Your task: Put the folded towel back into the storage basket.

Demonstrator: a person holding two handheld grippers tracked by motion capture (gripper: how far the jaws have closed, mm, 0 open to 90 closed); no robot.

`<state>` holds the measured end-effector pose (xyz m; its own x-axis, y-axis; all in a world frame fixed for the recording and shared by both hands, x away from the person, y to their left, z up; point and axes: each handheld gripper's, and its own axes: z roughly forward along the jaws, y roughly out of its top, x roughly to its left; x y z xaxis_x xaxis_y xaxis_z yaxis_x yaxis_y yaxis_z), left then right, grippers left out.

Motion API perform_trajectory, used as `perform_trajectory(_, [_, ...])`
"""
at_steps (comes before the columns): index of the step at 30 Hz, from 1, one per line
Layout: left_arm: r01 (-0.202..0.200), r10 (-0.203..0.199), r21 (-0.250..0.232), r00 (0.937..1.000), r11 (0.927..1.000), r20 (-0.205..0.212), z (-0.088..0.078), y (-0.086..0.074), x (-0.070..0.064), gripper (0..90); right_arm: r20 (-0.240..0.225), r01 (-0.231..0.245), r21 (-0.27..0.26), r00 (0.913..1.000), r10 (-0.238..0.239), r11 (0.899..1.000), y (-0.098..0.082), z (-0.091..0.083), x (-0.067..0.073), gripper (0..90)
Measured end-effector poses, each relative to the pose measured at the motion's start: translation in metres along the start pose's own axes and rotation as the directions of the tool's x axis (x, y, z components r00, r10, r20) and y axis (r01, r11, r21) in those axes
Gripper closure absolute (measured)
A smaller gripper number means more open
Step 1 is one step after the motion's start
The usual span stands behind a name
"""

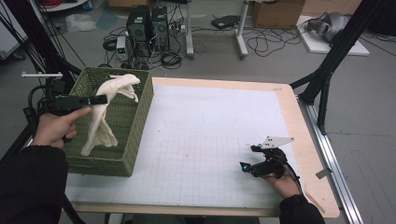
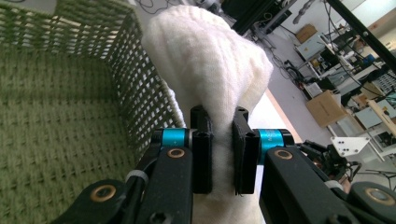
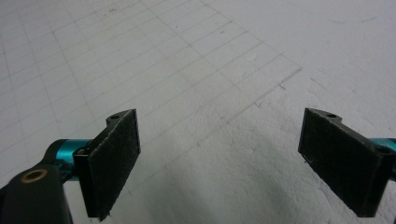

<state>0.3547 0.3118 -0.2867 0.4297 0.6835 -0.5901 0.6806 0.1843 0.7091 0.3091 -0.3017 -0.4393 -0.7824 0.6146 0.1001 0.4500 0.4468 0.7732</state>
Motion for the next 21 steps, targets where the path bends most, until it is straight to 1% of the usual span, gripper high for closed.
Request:
perform_trajectory(7, [0.028, -0.028, 0.013, 0.9991, 0.9995, -0.031, -0.002, -0.010, 0.016, 80.8, -0.006, 0.000, 0.009, 1.0000, 0.000, 1.000, -0.002, 0.003, 0.000, 12.0])
perform_trajectory(9, [0.037, -0.036, 0.009, 0.9986, 0.9993, -0.038, -0.002, -0.012, 0.020, 80.8, -0.006, -0.002, 0.010, 1.0000, 0.002, 1.000, -0.002, 0.003, 0.000, 12.1])
perform_trajectory(17, [0.049, -0.046, 0.036, 0.9962, 0.9982, -0.073, 0.002, -0.017, 0.030, 80.8, -0.003, 0.001, 0.016, 1.0000, -0.001, 1.000, -0.003, 0.003, -0.001, 12.0])
perform_trajectory(21, [0.064, -0.060, 0.042, 0.9942, 0.9971, -0.090, 0.005, -0.021, 0.037, 80.8, -0.004, 0.000, 0.015, 1.0000, 0.000, 1.000, -0.003, 0.003, -0.001, 12.0])
